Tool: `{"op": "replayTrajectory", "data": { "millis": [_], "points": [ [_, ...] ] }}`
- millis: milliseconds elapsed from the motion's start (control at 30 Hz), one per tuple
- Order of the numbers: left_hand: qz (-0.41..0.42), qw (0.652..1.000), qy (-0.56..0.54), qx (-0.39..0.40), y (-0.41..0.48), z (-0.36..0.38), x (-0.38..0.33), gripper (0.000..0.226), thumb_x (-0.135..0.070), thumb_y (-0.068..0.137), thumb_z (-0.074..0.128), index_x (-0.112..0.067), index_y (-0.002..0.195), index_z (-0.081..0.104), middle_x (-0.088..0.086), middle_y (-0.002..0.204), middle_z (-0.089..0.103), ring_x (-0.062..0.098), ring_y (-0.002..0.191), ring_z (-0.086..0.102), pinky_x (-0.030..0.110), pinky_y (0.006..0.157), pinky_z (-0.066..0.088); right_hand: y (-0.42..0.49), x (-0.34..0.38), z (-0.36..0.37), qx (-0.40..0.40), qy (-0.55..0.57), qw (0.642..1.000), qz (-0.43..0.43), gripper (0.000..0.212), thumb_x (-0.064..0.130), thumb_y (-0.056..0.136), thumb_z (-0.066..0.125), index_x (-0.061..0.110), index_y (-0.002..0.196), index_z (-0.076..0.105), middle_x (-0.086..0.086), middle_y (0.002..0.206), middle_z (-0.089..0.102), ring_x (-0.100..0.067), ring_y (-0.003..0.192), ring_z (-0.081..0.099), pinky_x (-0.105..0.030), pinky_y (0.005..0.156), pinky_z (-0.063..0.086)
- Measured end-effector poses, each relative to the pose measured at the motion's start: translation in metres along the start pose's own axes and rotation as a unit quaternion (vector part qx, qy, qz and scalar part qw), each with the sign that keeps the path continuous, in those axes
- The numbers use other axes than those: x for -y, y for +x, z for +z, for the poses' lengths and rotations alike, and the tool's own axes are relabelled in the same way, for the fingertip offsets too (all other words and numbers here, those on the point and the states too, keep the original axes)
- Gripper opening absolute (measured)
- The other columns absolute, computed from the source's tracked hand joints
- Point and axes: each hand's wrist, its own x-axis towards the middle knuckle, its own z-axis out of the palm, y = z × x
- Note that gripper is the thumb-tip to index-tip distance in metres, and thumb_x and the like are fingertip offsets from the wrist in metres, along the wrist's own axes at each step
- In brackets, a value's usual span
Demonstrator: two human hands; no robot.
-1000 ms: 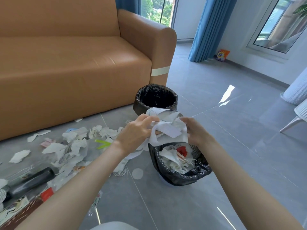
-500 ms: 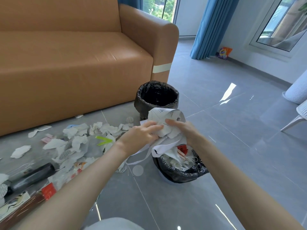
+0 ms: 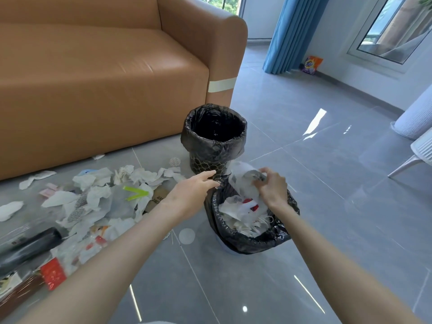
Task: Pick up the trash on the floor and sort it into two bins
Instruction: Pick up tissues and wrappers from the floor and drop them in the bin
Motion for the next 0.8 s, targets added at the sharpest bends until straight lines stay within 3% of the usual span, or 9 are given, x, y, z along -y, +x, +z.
{"op": "replayTrajectory", "data": {
  "millis": [133,200,300,433,500,600,733,800],
  "points": [
    [-0.040,0.999,-0.018,0.024,-0.002,0.007,0.003,0.055,0.001,0.094,0.039,-0.029,0.140,0.040,-0.012,0.156,0.016,0.018,0.132,0.040,0.032,0.090,0.045,-0.015,-0.031,0.037,0.034,-0.155,0.986,-0.050,0.026,-0.003,0.084,0.049,0.017,0.100,0.053,-0.007,0.087,0.068,-0.029,0.077,0.062,-0.036,0.062,0.050],
    [-0.045,0.998,-0.022,0.035,-0.002,0.011,0.003,0.053,-0.002,0.096,0.037,-0.030,0.141,0.039,-0.013,0.156,0.016,0.018,0.133,0.039,0.034,0.092,0.044,-0.023,-0.040,0.054,0.080,-0.208,0.973,-0.062,0.024,-0.002,0.084,0.048,0.013,0.102,0.046,-0.011,0.089,0.064,-0.031,0.079,0.060,-0.036,0.062,0.043],
    [-0.042,0.998,-0.025,0.049,-0.003,0.018,0.002,0.049,-0.008,0.098,0.037,-0.029,0.142,0.037,-0.012,0.156,0.017,0.017,0.134,0.037,0.034,0.094,0.043,-0.027,-0.045,0.076,0.165,-0.269,0.946,-0.072,0.037,-0.004,0.081,0.050,0.014,0.109,0.035,-0.013,0.091,0.060,-0.034,0.083,0.058,-0.037,0.061,0.041],
    [-0.047,0.997,-0.024,0.064,-0.002,0.022,0.001,0.048,-0.012,0.098,0.039,-0.030,0.142,0.038,-0.012,0.156,0.018,0.019,0.134,0.038,0.032,0.096,0.040,-0.020,-0.048,0.098,0.245,-0.310,0.914,-0.097,0.053,-0.007,0.079,0.051,0.010,0.124,0.028,-0.009,0.086,0.058,-0.028,0.070,0.056,-0.037,0.056,0.042],
    [-0.057,0.996,-0.028,0.070,-0.003,0.024,0.003,0.048,-0.012,0.097,0.040,-0.031,0.141,0.038,-0.013,0.156,0.018,0.019,0.132,0.040,0.029,0.092,0.040,-0.021,-0.052,0.108,0.280,-0.333,0.895,-0.100,0.050,-0.006,0.083,0.047,0.005,0.128,0.028,-0.012,0.097,0.056,-0.032,0.082,0.056,-0.038,0.062,0.040],
    [-0.067,0.994,-0.034,0.080,-0.005,0.024,0.008,0.048,-0.010,0.097,0.040,-0.031,0.141,0.038,-0.010,0.156,0.017,0.020,0.132,0.039,0.031,0.092,0.041,-0.024,-0.056,0.116,0.321,-0.359,0.872,-0.089,0.037,-0.001,0.090,0.035,0.002,0.127,0.031,-0.017,0.134,0.038,-0.033,0.121,0.038,-0.042,0.091,0.035],
    [-0.077,0.993,-0.026,0.083,-0.008,0.022,0.012,0.047,-0.011,0.097,0.041,-0.029,0.140,0.039,-0.006,0.156,0.018,0.024,0.130,0.041,0.034,0.094,0.040,-0.023,-0.054,0.111,0.287,-0.405,0.860,-0.119,0.032,0.004,0.090,0.039,0.006,0.122,0.037,-0.015,0.131,0.035,-0.033,0.119,0.035,-0.044,0.089,0.037],
    [-0.075,0.993,-0.023,0.083,-0.010,0.022,0.012,0.047,-0.011,0.097,0.041,-0.028,0.140,0.040,-0.006,0.156,0.018,0.024,0.130,0.041,0.034,0.094,0.040,-0.020,-0.056,0.109,0.312,-0.386,0.861,-0.111,0.037,0.007,0.089,0.046,0.004,0.125,0.036,-0.016,0.128,0.038,-0.035,0.117,0.040,-0.045,0.090,0.040]
  ]
}}
